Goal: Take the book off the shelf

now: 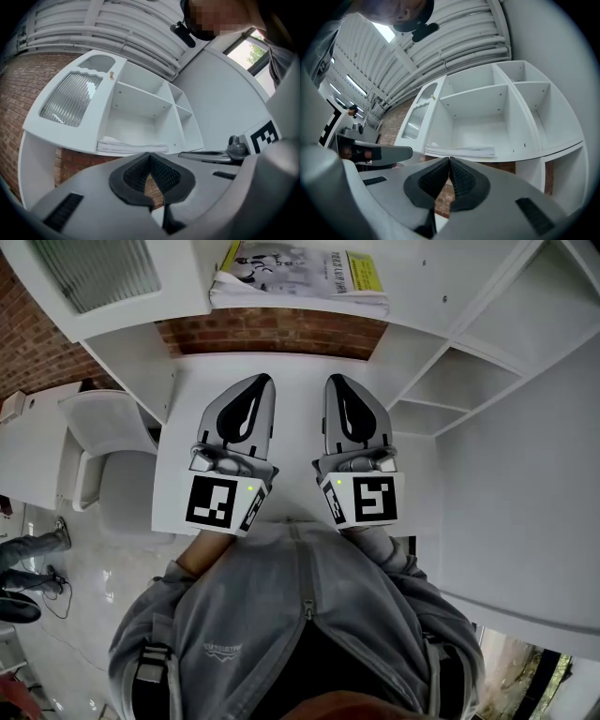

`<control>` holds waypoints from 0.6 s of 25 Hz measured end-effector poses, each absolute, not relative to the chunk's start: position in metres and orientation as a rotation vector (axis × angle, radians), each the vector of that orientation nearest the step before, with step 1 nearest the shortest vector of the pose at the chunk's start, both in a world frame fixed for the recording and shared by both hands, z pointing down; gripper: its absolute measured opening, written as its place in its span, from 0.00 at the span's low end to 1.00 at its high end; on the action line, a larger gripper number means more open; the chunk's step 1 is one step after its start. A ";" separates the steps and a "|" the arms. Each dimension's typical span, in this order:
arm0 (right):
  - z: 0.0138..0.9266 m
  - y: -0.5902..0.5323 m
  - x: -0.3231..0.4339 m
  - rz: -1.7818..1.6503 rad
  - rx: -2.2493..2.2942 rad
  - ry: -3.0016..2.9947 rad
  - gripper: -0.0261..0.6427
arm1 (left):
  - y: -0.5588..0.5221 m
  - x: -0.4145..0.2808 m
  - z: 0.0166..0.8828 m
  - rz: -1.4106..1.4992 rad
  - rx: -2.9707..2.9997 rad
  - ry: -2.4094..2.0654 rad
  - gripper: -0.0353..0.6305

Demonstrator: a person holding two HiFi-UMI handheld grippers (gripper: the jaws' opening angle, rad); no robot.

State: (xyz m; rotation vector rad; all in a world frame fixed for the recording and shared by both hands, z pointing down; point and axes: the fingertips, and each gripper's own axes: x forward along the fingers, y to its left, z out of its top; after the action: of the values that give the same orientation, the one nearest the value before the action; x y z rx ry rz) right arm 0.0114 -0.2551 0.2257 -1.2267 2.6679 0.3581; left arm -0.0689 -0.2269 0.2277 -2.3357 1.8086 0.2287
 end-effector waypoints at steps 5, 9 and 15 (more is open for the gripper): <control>0.215 -0.269 0.009 0.388 -1.246 2.648 0.08 | -0.240 -0.075 0.215 0.236 -2.328 1.783 0.06; 0.202 -0.280 0.011 0.428 -1.265 2.623 0.08 | -0.250 -0.080 0.203 0.246 -2.309 1.761 0.06; 0.189 -0.295 0.015 0.489 -1.294 2.606 0.08 | -0.264 -0.090 0.190 0.234 -2.264 1.755 0.06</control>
State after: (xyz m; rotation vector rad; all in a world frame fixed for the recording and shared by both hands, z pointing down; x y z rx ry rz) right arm 0.0146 -0.2949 0.1889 -1.2937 2.6055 0.4886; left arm -0.0900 -0.2637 0.1903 -2.2644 1.7546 0.2335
